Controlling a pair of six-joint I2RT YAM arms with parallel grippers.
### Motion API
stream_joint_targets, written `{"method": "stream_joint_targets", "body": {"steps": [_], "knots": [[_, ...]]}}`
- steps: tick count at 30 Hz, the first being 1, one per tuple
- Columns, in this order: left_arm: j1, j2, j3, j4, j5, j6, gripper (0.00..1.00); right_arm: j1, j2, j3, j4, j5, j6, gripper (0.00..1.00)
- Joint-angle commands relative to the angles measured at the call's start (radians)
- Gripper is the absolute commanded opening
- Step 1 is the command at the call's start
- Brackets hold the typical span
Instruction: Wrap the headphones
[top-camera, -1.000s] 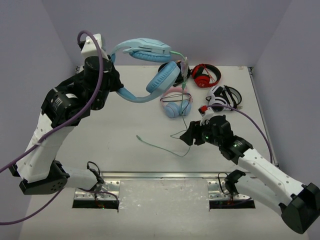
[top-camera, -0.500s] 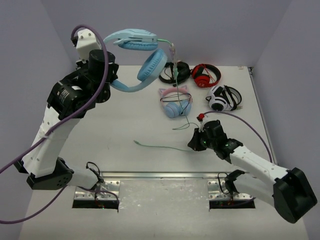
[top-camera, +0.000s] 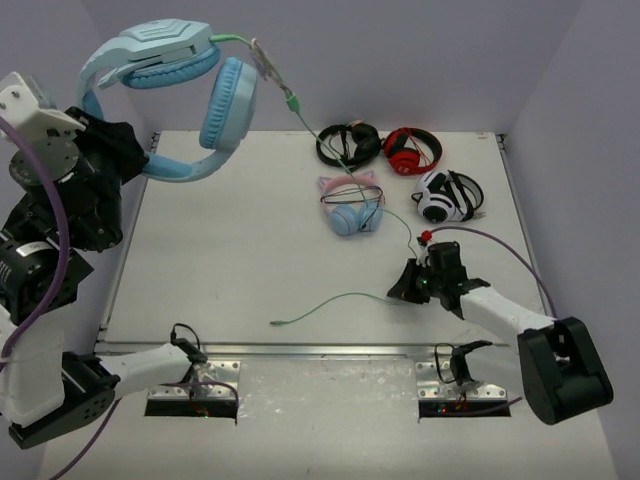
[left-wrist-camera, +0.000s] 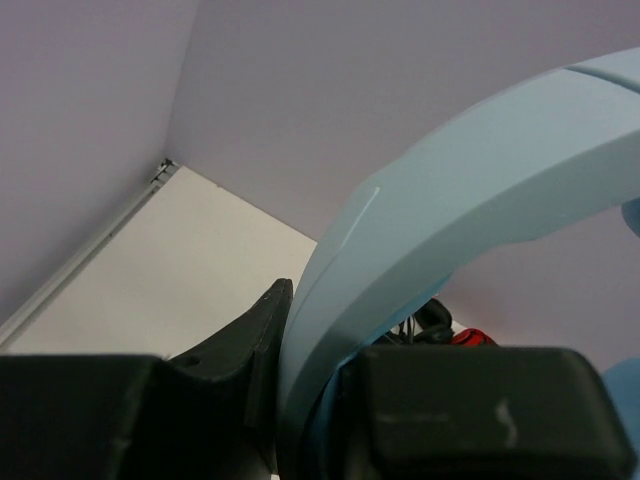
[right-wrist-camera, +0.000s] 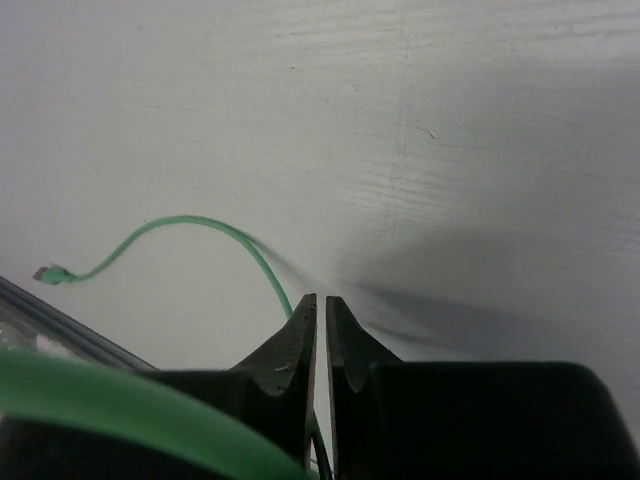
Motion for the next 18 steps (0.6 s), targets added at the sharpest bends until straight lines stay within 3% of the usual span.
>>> {"method": "stream_joint_targets", "body": {"steps": [1,4,5,6,10,12,15,16,18], "knots": [[0.004,-0.015,-0.041,0.182,0.107,0.022,0.0,-0.005,-0.14,0.022,-0.009,0.033,-0.004,0.09],[0.004,-0.029,-0.065,0.197,0.203,0.027,0.0,-0.005,-0.311,0.047,-0.116,0.088,-0.041,0.29],[0.004,-0.024,-0.071,0.198,0.22,0.033,0.0,-0.005,-0.357,0.061,-0.175,0.108,-0.05,0.69],[0.003,-0.024,-0.076,0.198,0.258,0.037,0.0,-0.005,-0.403,0.077,-0.208,0.145,-0.071,0.96],[0.004,0.026,-0.116,0.175,0.286,0.076,0.0,-0.005,-0.637,0.224,-0.416,0.309,-0.122,0.99],[0.004,0.045,-0.133,0.161,0.321,0.083,0.0,-0.005,-0.693,0.272,-0.437,0.312,-0.181,0.99],[0.004,0.048,-0.214,0.201,0.463,0.108,0.0,-0.005,-0.742,0.308,-0.305,-0.048,-0.286,0.99],[0.003,0.046,-0.255,0.212,0.505,0.12,0.0,-0.005,-0.73,0.321,-0.227,-0.281,-0.291,0.99],[0.001,0.051,-0.281,0.224,0.594,0.12,0.0,-0.004,-0.634,0.349,-0.17,-0.443,-0.248,0.99]]}}
